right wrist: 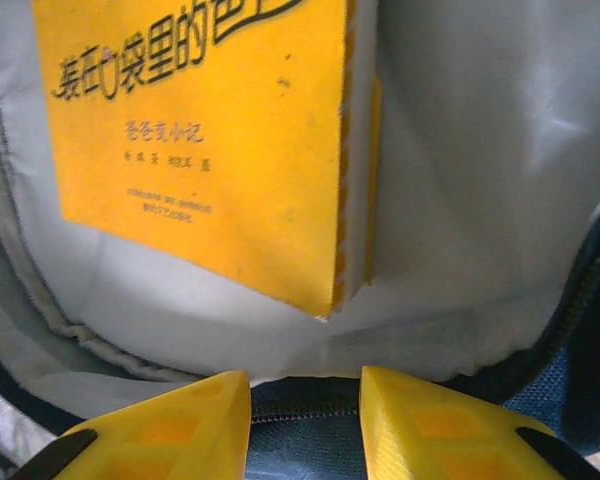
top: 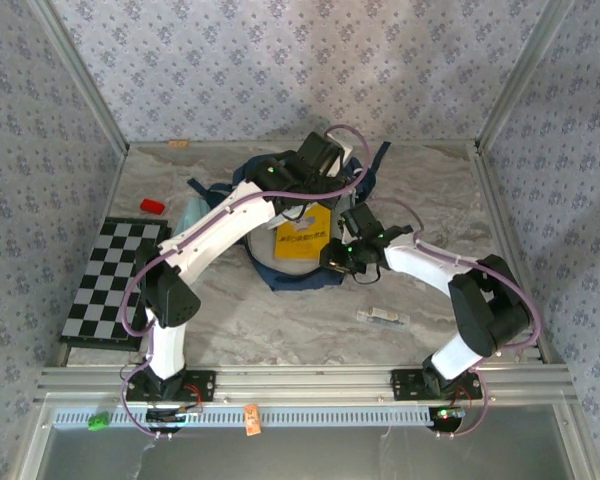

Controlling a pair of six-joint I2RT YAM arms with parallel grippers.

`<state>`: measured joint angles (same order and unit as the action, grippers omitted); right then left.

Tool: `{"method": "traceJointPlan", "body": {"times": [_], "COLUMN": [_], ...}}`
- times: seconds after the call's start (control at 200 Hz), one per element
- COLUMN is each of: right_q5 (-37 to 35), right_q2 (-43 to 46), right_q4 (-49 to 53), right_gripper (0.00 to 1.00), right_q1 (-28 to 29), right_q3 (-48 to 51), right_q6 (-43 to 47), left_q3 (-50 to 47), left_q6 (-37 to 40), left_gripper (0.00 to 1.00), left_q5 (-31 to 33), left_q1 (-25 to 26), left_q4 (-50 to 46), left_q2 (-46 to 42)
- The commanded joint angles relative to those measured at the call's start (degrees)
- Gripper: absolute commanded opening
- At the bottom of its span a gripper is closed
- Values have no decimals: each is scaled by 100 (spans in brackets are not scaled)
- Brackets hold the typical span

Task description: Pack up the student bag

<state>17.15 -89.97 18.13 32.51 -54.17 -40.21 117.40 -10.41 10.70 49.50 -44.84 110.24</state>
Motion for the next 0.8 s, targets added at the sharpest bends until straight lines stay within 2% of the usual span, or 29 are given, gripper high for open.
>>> {"method": "traceJointPlan", "body": {"times": [0.0,0.05,0.155,0.445,0.795], "right_q5": [-416,-399,-320,-683,-1542], "right_q2": [87,25,-240,-807,-1051], "right_q4": [333,244,236,-102,-2921], "right_gripper": [34,34,27,19,23], "right_q1": [130,136,188,420,297], "right_q3": [-321,-324,-431,-474,-116], "right_q6": [135,67,51,120,-550], "left_q3": [134,127,142,160,186], "left_q6": [-136,-137,-176,-214,-321], "left_gripper": [0,0,0,0,0], "left_q5": [-68,-79,-84,-185,-345], "left_q1": [10,15,16,16,9], "left_q4": [496,510,504,496,546], "left_q2": [-416,-422,-406,-398,-381]}}
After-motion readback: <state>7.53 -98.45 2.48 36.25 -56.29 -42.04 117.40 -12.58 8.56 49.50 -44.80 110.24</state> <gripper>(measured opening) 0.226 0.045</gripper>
